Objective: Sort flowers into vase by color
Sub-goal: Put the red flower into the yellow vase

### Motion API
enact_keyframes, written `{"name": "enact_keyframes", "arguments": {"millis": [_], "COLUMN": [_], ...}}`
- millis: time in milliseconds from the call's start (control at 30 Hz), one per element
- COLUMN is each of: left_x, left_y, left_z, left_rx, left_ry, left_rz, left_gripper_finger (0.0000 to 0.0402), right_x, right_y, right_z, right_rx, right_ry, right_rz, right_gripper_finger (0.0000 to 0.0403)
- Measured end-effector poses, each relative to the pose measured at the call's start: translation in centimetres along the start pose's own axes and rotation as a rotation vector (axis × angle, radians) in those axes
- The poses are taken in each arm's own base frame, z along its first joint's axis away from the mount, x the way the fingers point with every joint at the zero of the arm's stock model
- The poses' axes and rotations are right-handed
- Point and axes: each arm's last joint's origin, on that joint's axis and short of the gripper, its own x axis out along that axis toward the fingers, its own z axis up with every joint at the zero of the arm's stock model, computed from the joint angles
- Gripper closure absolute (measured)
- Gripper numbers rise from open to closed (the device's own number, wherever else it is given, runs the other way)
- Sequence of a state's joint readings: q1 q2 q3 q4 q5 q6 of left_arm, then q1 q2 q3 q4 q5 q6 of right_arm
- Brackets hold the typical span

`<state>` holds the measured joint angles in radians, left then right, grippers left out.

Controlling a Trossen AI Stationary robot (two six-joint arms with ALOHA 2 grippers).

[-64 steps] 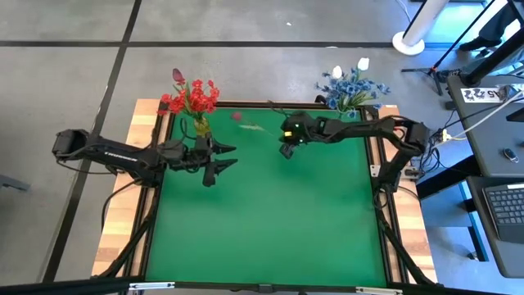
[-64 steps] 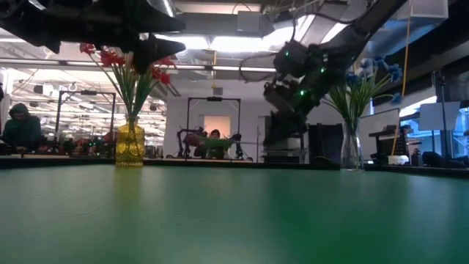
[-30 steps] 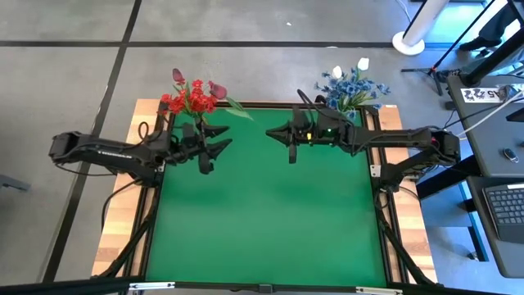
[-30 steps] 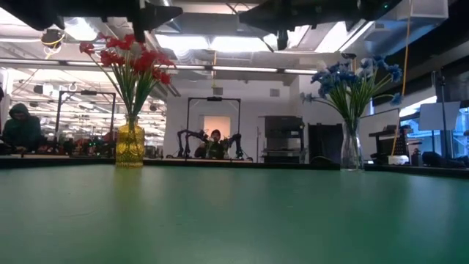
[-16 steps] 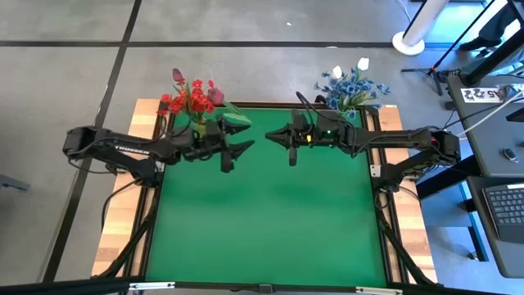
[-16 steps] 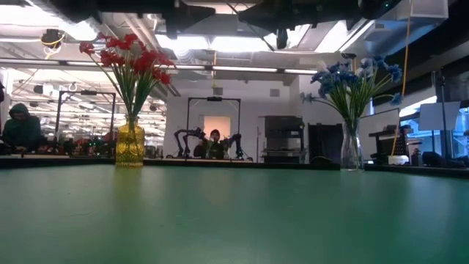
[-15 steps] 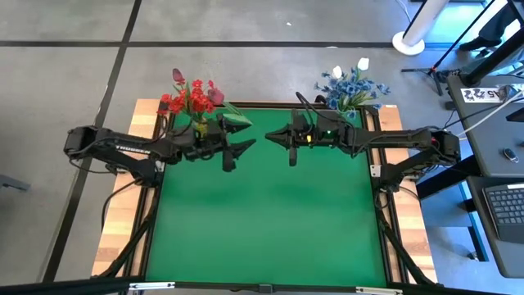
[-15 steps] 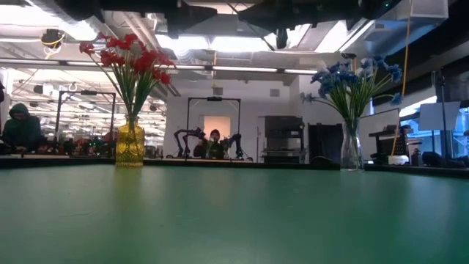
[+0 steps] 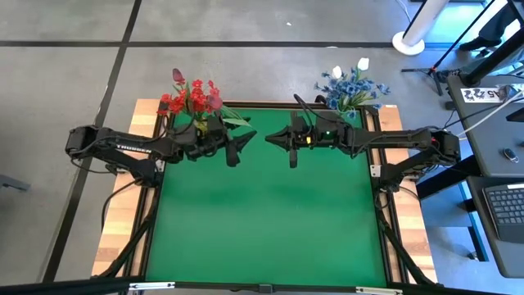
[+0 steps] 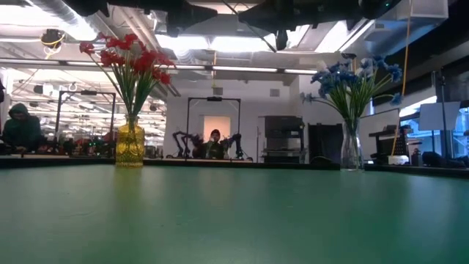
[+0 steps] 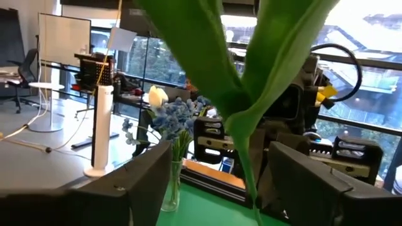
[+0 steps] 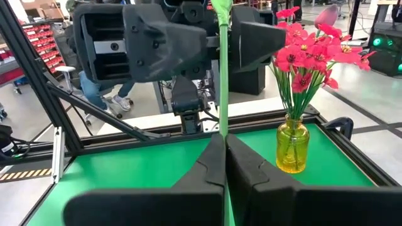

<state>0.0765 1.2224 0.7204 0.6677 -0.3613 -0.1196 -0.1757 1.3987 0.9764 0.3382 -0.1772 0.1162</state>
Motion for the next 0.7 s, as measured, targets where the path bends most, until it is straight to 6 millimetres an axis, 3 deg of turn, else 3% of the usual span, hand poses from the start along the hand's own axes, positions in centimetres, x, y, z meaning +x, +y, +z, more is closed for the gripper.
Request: {"name": "enact_keyframes", "arguments": {"millis": [300,633,700], "left_x": [0.0,-0.01,-0.02], "left_y": [0.11,0.09,0.05], "left_z": [-0.05,-0.04,-0.04], "left_rx": [0.003,0.002,0.001], "left_ry": [0.002,0.002,0.002], "left_rz": [0.035,0.034,0.031], "left_gripper_finger": [0.0223,0.0379,0.0393], "right_x": [0.0,0.0,0.0], "right_y": [-0.01,-0.07,-0.11], "right_z": [-0.05,-0.07,-0.09], "right_rx": [0.001,0.002,0.003], "right_ry": [0.006,0.006,0.008], "right_rz": [-0.001,-0.008,-0.012], "right_gripper_finger": [0.0403,0.0403,0.0403]}}
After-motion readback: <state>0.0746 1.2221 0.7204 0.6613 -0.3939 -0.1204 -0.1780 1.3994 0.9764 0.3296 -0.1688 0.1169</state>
